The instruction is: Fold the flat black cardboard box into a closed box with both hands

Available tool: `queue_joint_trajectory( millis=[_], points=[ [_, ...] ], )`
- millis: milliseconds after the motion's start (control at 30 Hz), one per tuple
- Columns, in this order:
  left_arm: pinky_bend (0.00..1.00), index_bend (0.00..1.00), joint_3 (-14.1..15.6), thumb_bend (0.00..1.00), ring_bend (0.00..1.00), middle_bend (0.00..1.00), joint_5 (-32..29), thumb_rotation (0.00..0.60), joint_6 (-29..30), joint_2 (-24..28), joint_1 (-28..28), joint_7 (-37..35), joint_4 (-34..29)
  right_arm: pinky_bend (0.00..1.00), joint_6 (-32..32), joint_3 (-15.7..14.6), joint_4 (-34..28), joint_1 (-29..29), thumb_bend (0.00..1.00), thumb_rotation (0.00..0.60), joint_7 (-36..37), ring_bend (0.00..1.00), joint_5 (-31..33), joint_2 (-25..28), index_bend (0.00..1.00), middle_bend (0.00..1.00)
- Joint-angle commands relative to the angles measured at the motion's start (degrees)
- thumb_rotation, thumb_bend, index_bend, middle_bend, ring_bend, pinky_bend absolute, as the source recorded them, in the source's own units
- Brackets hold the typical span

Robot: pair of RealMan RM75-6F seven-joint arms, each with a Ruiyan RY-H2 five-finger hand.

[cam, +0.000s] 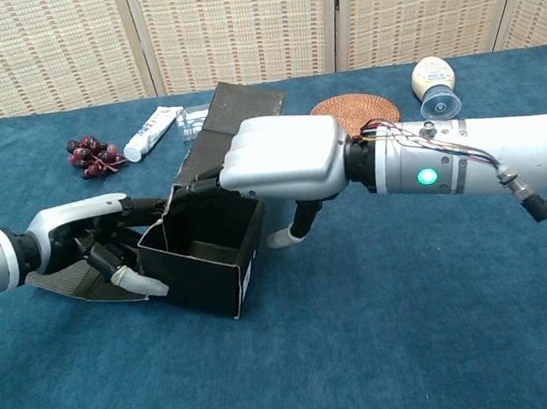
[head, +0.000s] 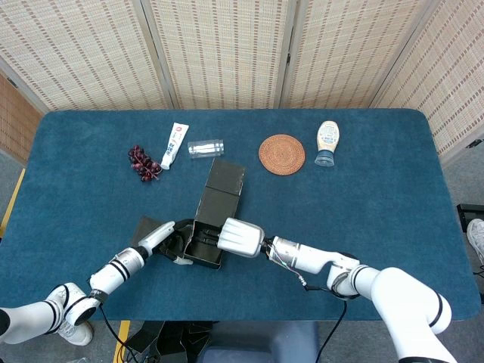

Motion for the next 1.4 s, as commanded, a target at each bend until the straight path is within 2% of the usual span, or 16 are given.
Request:
queue_joint_trajectory(
  millis=[33,133,267,333,533,700,833,967,1100,1400],
  points=[
    [0.79,0.18,-1.3,0.10,0.57,0.21,-1.9,0.600,0.9,-0.5,1.1,2.5,-0.6,0.82,1.2,1.7,-4.1,-2.0,0.19,0.600,-1.1,0.70,2.0,2.2,0.09,0.21],
    [0.79,0.15,-3.4,0.09,0.56,0.19,-5.4,0.600,2.5,-1.2,2.9,7.3,-1.9,0.82,2.0,3.2,-9.9,-4.0,0.17,0.600,-2.1,0.68,4.4,5.2,0.08,0.20],
    [0.79,0.04,-4.9,0.10,0.44,0.03,-9.3,0.600,2.7,-0.9,4.2,15.7,-4.9,0.82,1.9,4.6,-17.2,-6.5,0.15,0.600,-3.5,0.67,7.5,9.4,0.06,0.19],
    [0.79,0.01,-5.5,0.10,0.41,0.01,-11.2,0.600,2.3,-0.2,4.5,19.3,-6.9,0.82,1.1,5.0,-20.1,-7.2,0.15,0.600,-4.1,0.67,8.8,11.4,0.04,0.18],
    [0.76,0.00,-6.5,0.10,0.32,0.00,-16.3,0.600,3.1,3.3,6.0,31.5,-14.2,0.82,0.9,6.6,-27.3,-10.3,0.13,0.600,-5.7,0.65,12.6,15.6,0.00,0.16],
    [0.72,0.00,-6.6,0.10,0.30,0.00,-20.2,0.600,5.7,7.0,7.7,42.4,-20.7,0.82,-1.3,7.6,-36.2,-13.8,0.10,0.600,-7.2,0.64,19.4,19.2,0.00,0.15],
    [0.72,0.00,-6.6,0.10,0.30,0.00,-21.8,0.600,8.6,10.2,9.3,48.8,-25.9,0.82,-3.6,8.0,-43.8,-16.7,0.06,0.600,-5.5,0.64,26.1,21.2,0.00,0.15],
    [0.72,0.00,-6.5,0.10,0.30,0.00,-21.4,0.600,12.6,12.5,11.3,52.9,-28.9,0.84,-6.1,9.1,-49.6,-19.0,0.01,0.600,-2.1,0.63,33.6,21.4,0.00,0.14],
    [0.72,0.00,-6.5,0.10,0.30,0.00,-20.4,0.600,16.4,14.0,13.5,55.0,-30.4,0.86,-9.7,10.3,-53.2,-19.9,0.00,0.600,0.1,0.63,41.0,20.8,0.00,0.06],
    [0.72,0.00,-6.9,0.09,0.30,0.00,-17.8,0.600,18.5,17.6,17.0,51.1,-32.9,0.89,-14.8,13.6,-51.4,-18.8,0.00,0.600,-0.1,0.62,53.0,12.7,0.00,0.03]
  ],
)
